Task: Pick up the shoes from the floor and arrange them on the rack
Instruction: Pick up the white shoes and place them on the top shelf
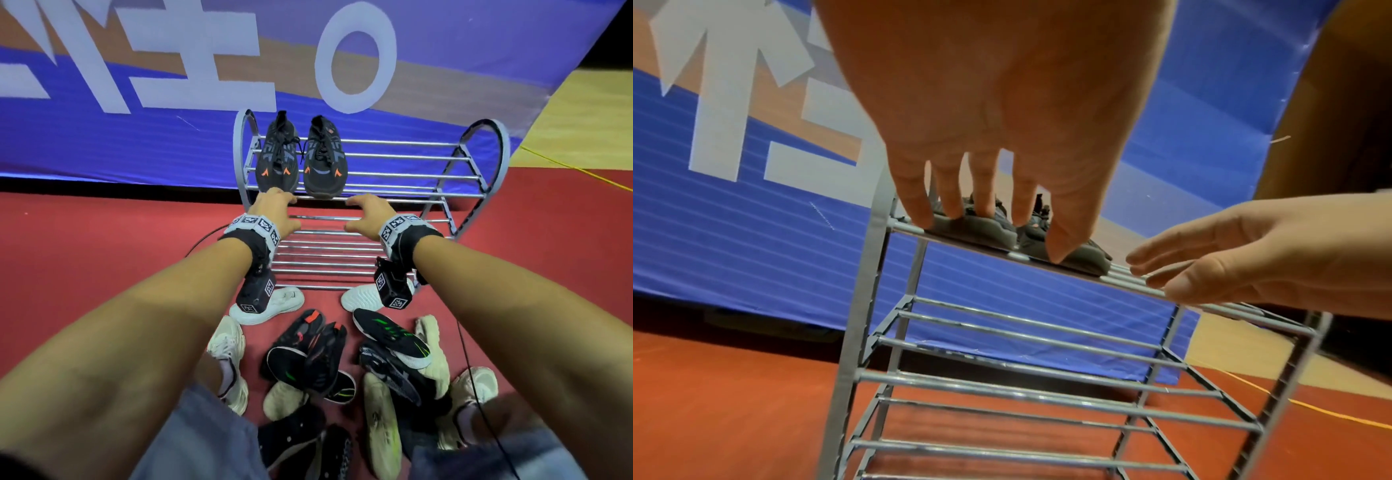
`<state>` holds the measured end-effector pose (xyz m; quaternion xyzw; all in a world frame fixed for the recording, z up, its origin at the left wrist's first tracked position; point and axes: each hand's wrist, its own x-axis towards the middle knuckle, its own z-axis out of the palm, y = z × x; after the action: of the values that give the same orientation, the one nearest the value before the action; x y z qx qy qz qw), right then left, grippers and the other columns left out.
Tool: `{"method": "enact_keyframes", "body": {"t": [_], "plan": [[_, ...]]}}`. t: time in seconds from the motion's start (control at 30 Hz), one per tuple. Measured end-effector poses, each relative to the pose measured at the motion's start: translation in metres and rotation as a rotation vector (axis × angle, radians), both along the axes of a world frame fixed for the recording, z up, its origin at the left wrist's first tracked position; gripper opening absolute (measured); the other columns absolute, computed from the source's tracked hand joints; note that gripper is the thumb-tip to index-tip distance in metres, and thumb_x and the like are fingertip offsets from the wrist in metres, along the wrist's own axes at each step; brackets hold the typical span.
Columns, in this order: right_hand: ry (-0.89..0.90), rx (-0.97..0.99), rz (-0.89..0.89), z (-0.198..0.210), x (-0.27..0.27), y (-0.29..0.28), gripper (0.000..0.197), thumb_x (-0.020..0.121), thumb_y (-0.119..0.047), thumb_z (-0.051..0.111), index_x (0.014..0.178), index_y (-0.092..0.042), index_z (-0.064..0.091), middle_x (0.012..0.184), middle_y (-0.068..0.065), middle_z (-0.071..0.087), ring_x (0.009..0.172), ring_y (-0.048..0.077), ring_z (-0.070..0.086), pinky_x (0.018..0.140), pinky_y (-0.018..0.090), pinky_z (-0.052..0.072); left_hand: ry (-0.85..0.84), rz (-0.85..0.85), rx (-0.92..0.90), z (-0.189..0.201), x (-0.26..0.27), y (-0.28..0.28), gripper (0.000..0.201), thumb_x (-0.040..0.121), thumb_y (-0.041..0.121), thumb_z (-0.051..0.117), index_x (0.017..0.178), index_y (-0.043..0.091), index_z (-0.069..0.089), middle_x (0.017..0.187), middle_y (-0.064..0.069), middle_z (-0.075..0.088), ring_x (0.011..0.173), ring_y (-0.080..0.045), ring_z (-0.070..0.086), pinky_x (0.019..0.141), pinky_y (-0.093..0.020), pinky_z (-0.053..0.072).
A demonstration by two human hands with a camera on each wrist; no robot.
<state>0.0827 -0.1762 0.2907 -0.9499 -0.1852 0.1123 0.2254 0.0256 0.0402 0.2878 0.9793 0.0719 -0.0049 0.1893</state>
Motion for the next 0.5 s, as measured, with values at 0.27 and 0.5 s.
{"method": "enact_keyframes", "body": {"t": [0.27, 0.5], "plan": [[0.129, -0.052, -0.030, -0.048, -0.034, -0.041, 0.053, 0.085, -0.025, 0.070, 0.135, -0.014, 0.055, 0.134, 0.003, 0.060, 0.122, 0.023, 0.057, 0.102, 0.031, 0.044, 0.182, -0.102, 0.024, -0.033, -0.026, -0.026, 0.054, 0.083, 0.029, 0.070, 0.134, 0.016, 0.055, 0.132, -0.006, 0.061, 0.119, -0.026, 0.059, 0.101, -0.037, 0.047], [0.286, -0.089, -0.095, -0.143, -0.034, -0.065, 0.046, 0.085, -0.020, 0.067, 0.130, -0.014, 0.058, 0.131, 0.004, 0.061, 0.117, 0.023, 0.059, 0.099, 0.030, 0.045, 0.369, -0.070, -0.005, -0.124, -0.023, -0.021, 0.051, 0.083, 0.028, 0.069, 0.132, 0.017, 0.056, 0.127, -0.007, 0.064, 0.112, -0.027, 0.061, 0.098, -0.038, 0.050]]}}
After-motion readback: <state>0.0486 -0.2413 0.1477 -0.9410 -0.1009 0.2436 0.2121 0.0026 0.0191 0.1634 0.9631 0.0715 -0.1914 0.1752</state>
